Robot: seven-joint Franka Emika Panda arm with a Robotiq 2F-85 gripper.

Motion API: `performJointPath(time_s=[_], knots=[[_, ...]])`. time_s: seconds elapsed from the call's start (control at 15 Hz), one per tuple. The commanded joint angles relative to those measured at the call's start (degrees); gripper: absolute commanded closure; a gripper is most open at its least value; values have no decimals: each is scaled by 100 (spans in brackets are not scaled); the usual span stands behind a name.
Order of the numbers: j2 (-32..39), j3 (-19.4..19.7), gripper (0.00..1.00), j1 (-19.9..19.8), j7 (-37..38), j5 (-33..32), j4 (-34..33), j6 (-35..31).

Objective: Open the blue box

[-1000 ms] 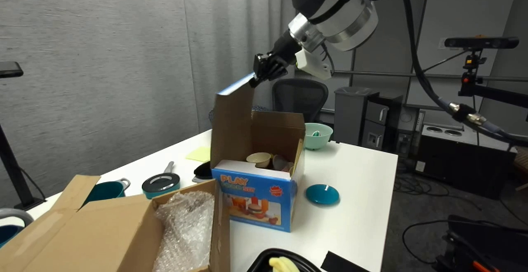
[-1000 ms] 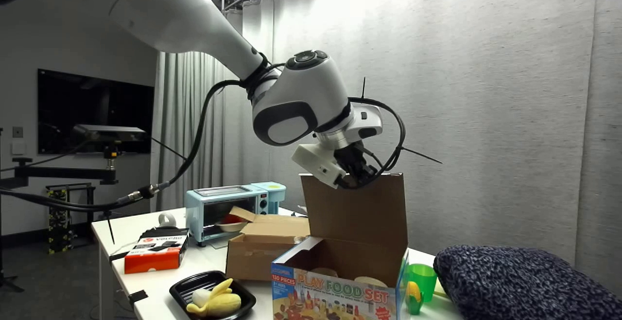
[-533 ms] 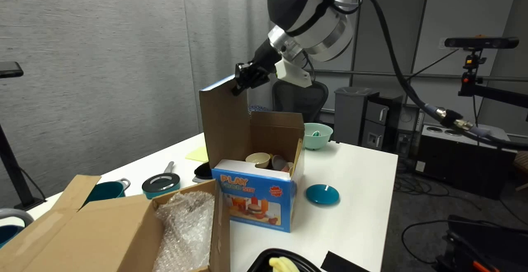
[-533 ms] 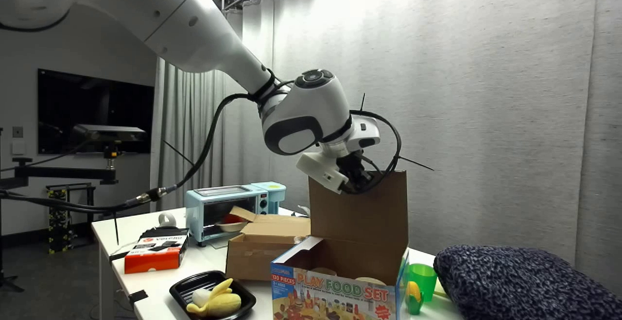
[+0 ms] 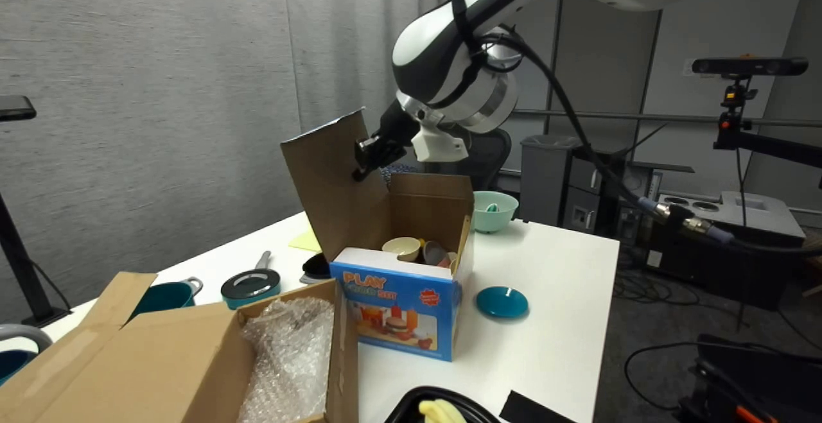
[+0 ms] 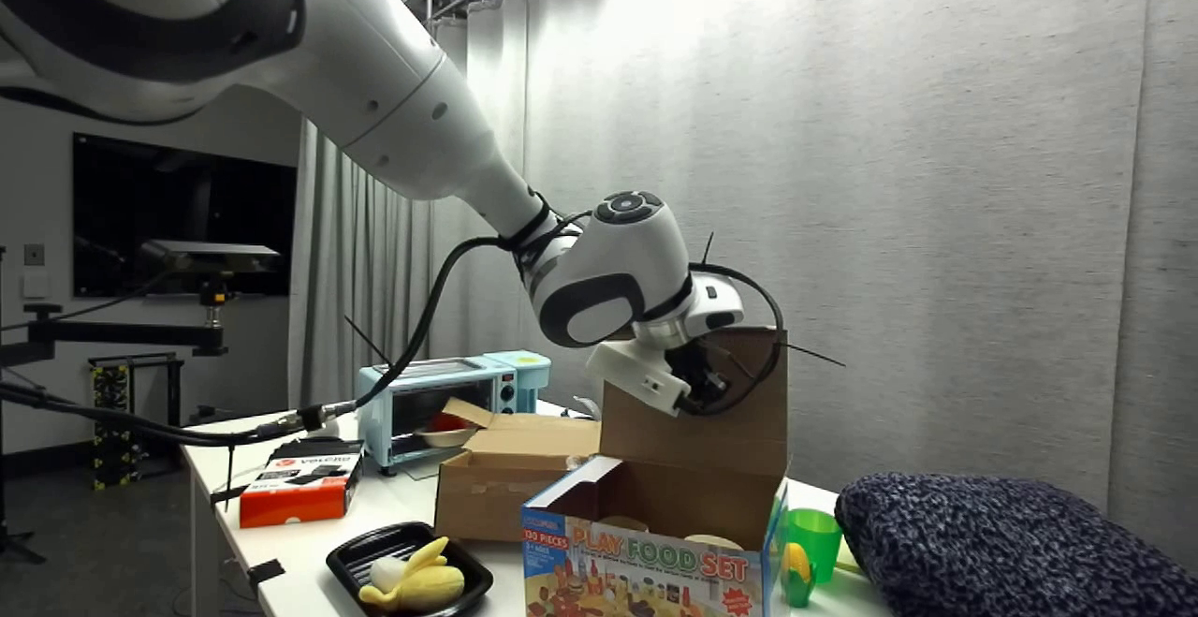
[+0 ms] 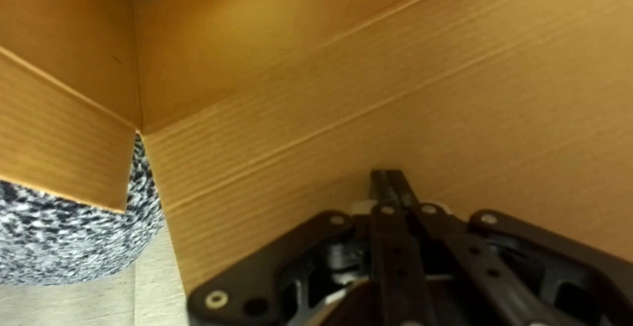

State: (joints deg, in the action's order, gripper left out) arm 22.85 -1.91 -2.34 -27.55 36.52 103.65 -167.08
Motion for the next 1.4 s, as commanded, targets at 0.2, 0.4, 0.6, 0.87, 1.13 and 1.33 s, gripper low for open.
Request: performJointPath(time_s=[0.2,0.4,0.6,0.87,1.13,1.33], knots=[[133,-65,100,-48,-17,-113,-406,390],[195,6,99,40,77,-154,-338,198],[171,5,99,37,77,-154,-340,244],[278,-257,100,-102,-90,214,-436,83],[452,-646,100,-227,-502,580,-730,-310],[626,-695,100,-273,-581,550,-950,-463]])
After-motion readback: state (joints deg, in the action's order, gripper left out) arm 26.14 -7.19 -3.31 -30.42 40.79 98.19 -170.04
